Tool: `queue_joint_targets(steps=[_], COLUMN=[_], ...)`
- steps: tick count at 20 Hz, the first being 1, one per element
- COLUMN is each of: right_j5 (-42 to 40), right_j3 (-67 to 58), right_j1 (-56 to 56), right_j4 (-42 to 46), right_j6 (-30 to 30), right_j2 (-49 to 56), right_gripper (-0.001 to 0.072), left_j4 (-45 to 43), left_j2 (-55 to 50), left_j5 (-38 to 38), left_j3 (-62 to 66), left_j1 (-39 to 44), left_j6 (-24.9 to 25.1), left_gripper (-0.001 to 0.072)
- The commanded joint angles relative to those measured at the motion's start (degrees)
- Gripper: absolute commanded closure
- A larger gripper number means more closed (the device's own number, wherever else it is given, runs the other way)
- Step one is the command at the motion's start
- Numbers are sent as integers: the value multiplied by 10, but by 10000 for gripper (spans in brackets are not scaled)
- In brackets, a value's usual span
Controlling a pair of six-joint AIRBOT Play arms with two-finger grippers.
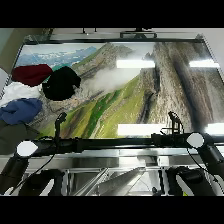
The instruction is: Fold the shirts.
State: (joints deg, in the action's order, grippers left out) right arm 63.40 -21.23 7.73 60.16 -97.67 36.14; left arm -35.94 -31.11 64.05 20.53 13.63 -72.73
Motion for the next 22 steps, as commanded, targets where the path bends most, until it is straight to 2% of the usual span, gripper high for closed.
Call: queue_joint_targets(steps=[1, 16, 22], right_j5=[0, -4, -7], right_j3=[0, 0, 0], right_j1=[0, 0, 0], right_j4=[0, 0, 0], right_j6=[0, 0, 0], right_j2=[0, 0, 0], right_gripper=[686, 686, 686], left_j4=[0, 0, -1], left_j2=[0, 0, 0], left_j5=[0, -3, -87], left_j3=[0, 0, 2], left_j1=[0, 0, -4], left_j6=[0, 0, -7], left_gripper=[704, 704, 704])
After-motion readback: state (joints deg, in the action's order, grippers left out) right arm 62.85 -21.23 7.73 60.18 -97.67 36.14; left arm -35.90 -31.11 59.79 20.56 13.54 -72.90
